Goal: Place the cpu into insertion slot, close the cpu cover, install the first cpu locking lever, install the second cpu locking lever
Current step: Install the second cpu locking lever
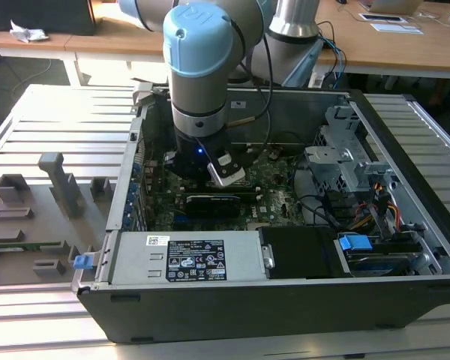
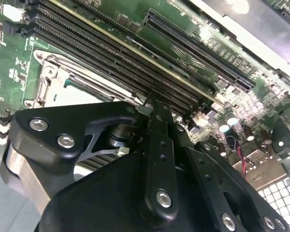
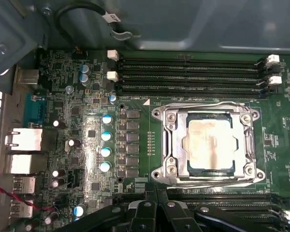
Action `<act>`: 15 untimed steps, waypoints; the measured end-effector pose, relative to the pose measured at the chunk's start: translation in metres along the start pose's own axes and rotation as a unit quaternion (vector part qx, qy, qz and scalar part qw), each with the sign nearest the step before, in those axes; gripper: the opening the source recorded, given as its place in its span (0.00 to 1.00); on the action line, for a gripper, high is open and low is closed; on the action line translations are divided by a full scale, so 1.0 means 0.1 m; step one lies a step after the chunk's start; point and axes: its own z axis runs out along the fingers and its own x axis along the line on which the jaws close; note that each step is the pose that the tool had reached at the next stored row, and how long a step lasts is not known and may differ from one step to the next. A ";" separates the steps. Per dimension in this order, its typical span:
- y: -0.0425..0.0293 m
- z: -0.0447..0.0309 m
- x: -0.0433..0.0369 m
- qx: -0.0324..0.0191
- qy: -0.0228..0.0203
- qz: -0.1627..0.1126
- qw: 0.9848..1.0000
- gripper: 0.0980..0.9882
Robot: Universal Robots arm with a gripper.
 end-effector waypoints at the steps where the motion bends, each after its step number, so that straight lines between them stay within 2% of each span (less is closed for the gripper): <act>1: -0.001 0.007 0.000 -0.002 0.000 -0.002 1.000 0.01; 3: -0.001 0.025 0.002 -0.005 0.001 -0.005 1.000 0.01; 5: 0.007 0.049 0.002 -0.011 0.002 -0.012 1.000 0.01; 13: 0.022 0.095 0.003 -0.024 0.004 -0.023 0.999 0.01; 15: 0.024 0.092 0.002 -0.024 0.004 -0.024 0.999 0.01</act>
